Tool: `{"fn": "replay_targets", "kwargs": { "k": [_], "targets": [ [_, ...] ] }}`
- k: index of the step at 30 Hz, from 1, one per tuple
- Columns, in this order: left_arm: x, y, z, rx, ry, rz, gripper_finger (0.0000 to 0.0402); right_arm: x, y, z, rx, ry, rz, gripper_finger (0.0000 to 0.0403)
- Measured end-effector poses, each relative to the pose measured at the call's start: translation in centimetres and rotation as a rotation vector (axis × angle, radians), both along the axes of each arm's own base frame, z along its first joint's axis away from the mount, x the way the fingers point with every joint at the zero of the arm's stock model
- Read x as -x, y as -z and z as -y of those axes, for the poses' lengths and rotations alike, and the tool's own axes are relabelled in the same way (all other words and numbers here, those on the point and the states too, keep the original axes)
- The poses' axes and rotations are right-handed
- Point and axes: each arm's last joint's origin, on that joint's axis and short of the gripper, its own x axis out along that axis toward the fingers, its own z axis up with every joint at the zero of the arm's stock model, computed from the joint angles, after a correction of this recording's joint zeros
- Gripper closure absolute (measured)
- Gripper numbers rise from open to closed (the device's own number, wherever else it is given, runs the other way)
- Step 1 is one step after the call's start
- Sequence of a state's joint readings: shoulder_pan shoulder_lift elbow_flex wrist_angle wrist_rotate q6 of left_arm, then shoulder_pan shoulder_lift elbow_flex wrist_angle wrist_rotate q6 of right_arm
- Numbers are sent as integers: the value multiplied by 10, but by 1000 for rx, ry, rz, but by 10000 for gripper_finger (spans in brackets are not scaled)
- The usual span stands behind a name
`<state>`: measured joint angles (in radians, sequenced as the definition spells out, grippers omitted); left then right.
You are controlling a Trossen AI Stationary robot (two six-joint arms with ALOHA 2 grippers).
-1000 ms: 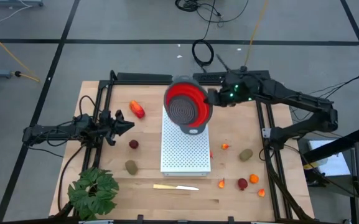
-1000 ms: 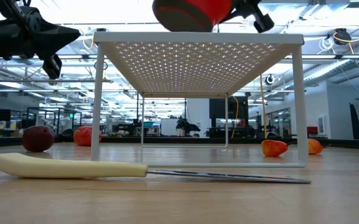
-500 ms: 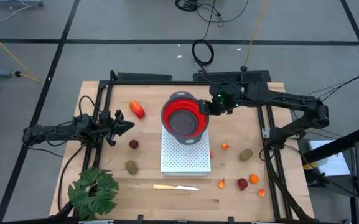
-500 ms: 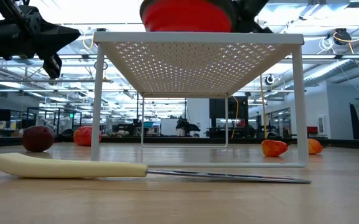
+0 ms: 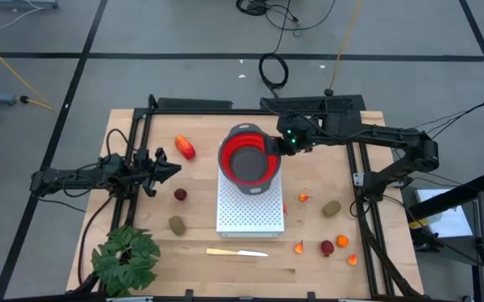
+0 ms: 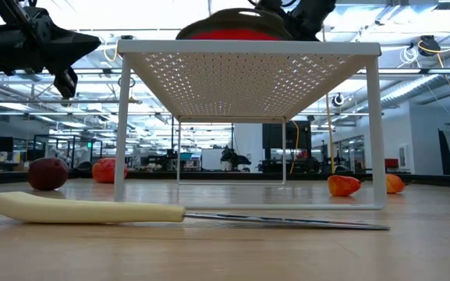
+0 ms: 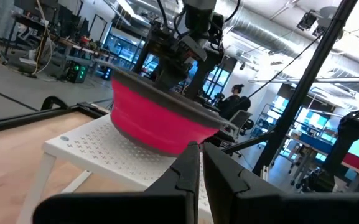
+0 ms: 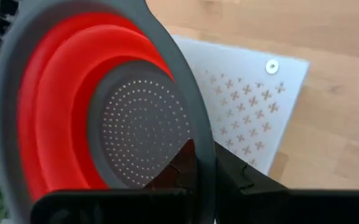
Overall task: Pick & Place Fruit
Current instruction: Put the red strainer bowl on the shelf
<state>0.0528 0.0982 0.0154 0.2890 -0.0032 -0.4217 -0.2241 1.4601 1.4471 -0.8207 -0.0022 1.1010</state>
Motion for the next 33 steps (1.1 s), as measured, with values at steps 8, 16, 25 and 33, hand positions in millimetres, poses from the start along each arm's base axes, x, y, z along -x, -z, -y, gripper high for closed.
{"fn": "replay_targets", "kwargs": {
  "k": [8, 16, 25, 33],
  "targets": [
    [0, 0, -1, -1, -30, 0, 382, -5, 6, 1, 9, -13, -25, 386],
    [0, 0, -1, -16, -35, -2, 382, -12, 10, 3, 41, -47, -13, 391],
    [0, 0, -1, -15, -35, -2, 382, -10, 9, 6, 39, -39, -17, 388],
    [0, 0, -1, -15, -34, -2, 382, -11, 9, 5, 23, -62, -6, 370]
  ]
}}
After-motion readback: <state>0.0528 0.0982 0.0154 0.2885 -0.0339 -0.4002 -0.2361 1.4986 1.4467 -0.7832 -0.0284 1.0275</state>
